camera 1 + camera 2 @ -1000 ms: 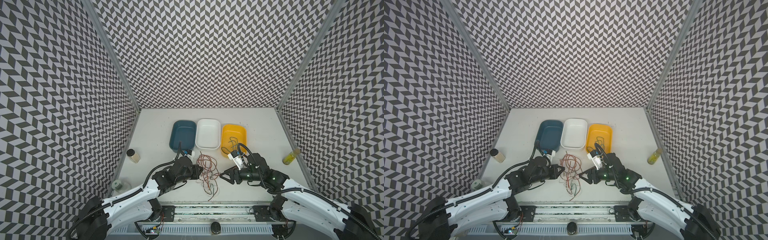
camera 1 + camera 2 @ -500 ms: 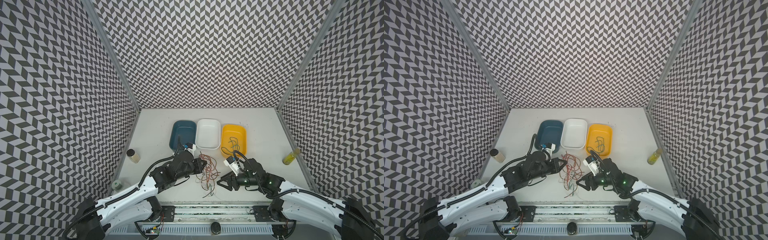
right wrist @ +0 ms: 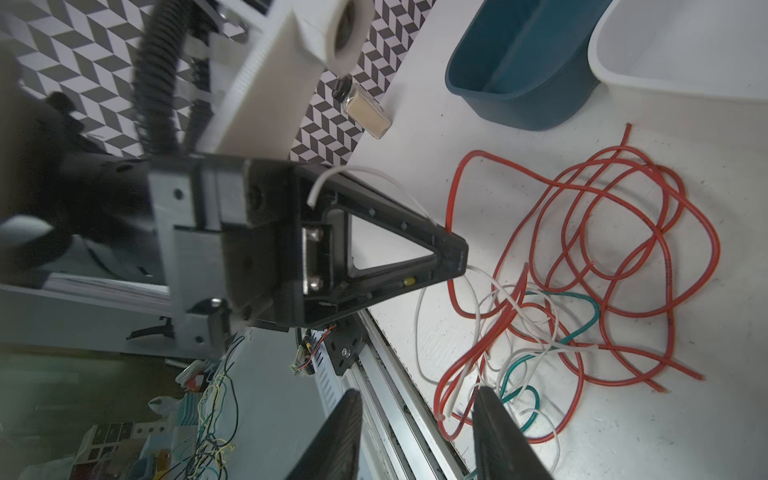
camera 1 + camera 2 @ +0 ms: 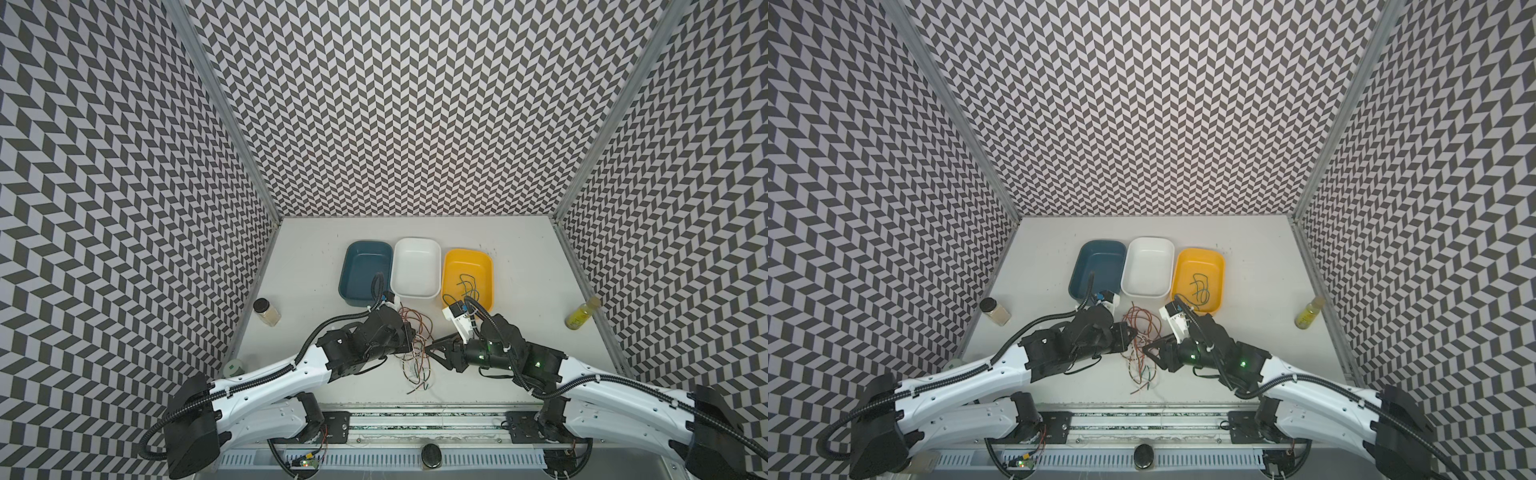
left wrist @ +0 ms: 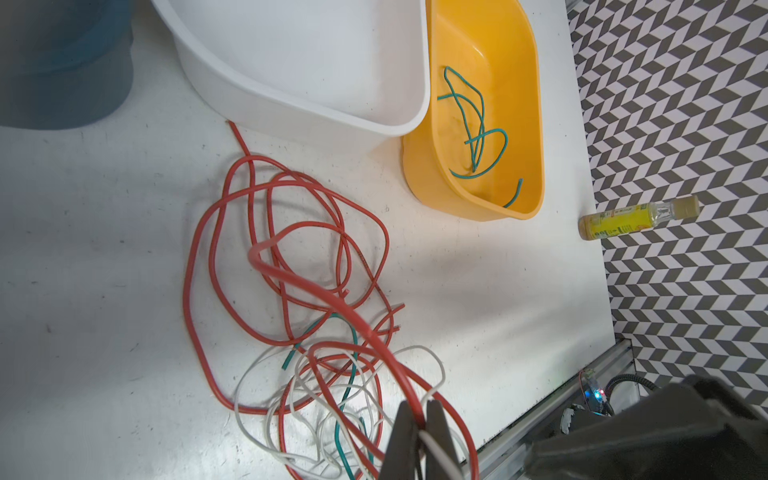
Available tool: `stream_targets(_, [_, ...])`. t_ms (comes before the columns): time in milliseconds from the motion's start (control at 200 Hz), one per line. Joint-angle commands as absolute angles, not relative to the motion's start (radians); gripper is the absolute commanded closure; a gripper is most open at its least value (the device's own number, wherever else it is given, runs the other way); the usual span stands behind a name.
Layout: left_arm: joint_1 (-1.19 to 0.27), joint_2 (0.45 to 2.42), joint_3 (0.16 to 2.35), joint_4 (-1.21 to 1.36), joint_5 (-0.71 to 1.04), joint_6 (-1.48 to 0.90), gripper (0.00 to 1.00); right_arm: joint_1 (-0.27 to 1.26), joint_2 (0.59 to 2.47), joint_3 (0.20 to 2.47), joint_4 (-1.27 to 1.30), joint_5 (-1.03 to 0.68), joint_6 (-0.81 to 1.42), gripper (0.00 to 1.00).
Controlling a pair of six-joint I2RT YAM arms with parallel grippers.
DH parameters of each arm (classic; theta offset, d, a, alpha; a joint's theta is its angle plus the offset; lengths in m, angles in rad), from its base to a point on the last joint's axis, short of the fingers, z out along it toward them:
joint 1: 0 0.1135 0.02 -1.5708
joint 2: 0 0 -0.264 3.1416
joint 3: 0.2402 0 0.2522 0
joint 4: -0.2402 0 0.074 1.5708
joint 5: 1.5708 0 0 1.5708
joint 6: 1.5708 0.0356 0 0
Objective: Untangle the cables
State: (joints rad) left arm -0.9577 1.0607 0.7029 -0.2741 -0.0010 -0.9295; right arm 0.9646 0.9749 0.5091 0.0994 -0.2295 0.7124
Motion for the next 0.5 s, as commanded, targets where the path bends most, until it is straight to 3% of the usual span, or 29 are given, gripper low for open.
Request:
stream_targets(0, [-0.966, 1.06, 0.75, -0.288, -0.05, -0.935, 1.0, 0.996, 1.018, 0.542, 0.147, -0.167, 0.735, 0.58])
stream_targets(165, [-0.979, 1.065, 0.75, -0.278, -0.056, -0.946, 1.0, 1.017, 1.065, 0.546, 0.148, -0.121, 0.747, 0.65])
stream_targets(351, [-0.984, 1.045, 0.739, -0.288, -0.068, -0.948, 1.0, 1.022, 1.092, 0.568, 0.048, -0.039, 0.743, 0.83])
stream_targets(496, [-0.982, 1.007, 0.733, -0.322, -0.11, -0.941, 1.0, 1.022, 1.085, 0.558, -0.022, 0.039, 0.75, 0.91])
